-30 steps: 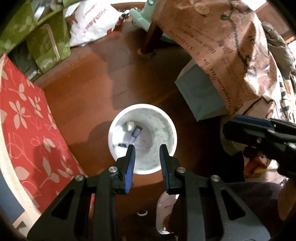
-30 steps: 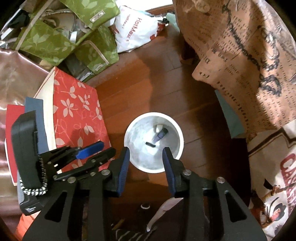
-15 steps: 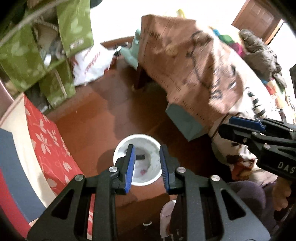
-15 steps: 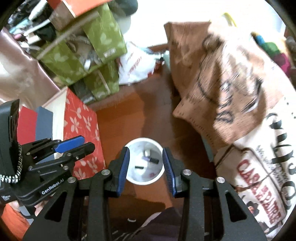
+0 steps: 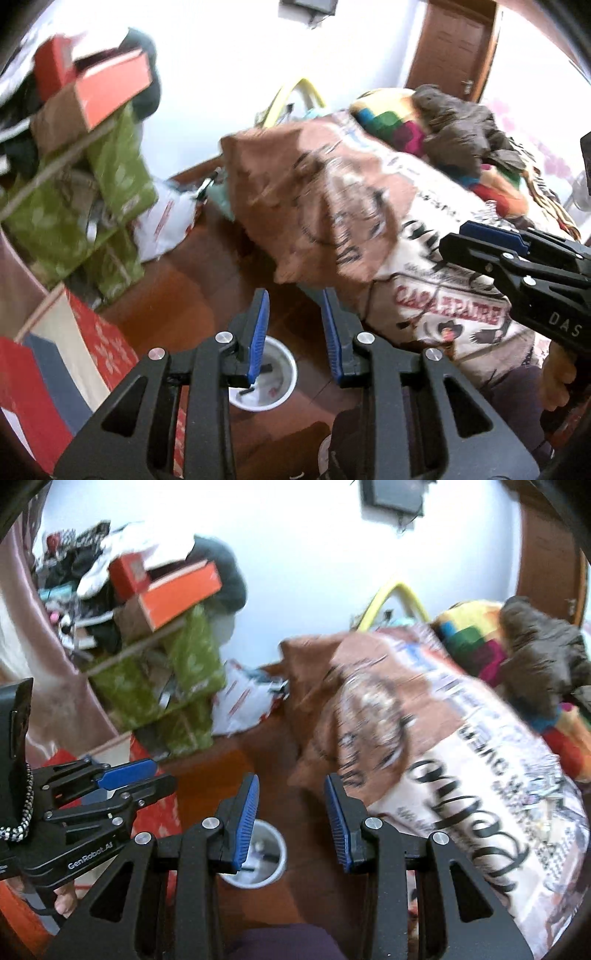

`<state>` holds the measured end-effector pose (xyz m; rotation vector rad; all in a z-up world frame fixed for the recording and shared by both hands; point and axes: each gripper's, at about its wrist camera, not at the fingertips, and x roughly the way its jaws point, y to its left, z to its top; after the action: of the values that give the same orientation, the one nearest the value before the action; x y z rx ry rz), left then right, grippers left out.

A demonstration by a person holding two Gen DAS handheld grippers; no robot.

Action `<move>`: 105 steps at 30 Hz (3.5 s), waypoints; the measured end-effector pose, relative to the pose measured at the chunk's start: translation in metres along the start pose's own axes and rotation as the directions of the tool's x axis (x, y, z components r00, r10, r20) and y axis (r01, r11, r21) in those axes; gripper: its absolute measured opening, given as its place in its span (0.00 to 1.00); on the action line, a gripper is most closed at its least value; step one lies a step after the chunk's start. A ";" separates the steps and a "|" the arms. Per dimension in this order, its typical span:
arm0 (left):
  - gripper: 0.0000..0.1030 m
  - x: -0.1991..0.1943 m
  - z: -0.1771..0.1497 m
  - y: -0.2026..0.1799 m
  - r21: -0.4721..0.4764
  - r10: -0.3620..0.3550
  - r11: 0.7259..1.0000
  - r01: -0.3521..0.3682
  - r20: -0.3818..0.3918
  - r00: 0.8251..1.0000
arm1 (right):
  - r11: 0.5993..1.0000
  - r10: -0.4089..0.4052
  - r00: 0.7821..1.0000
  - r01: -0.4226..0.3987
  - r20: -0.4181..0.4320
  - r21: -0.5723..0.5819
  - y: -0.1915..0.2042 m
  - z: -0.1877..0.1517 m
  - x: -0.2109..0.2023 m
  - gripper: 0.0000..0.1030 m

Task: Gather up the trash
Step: 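Move both open tools back over the bed cover, then grasp the white toothpaste tube with the left tool while the right tool grasps the white razor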

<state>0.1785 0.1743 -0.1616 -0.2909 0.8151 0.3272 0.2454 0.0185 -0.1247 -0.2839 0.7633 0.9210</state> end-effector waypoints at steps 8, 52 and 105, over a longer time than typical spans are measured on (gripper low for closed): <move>0.50 -0.029 0.032 -0.077 0.117 -0.048 0.993 0.037 0.092 0.995 | 0.992 -0.101 0.984 0.089 0.144 0.091 -0.059 -0.003 -0.063 0.48; 0.55 0.221 0.067 -0.372 0.345 -0.282 0.865 0.364 -0.266 0.922 | 0.801 -0.327 0.934 0.355 -0.145 0.482 -0.365 -0.127 -0.002 0.39; 0.01 0.251 0.035 -0.359 0.366 -0.258 0.860 0.356 -0.292 0.921 | 0.842 -0.381 0.904 0.425 -0.192 0.332 -0.363 -0.142 0.007 0.09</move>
<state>0.5034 -0.0957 -0.2804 -0.0573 1.0307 -0.1922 0.4722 -0.2673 -0.2637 -0.1593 0.9259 0.3492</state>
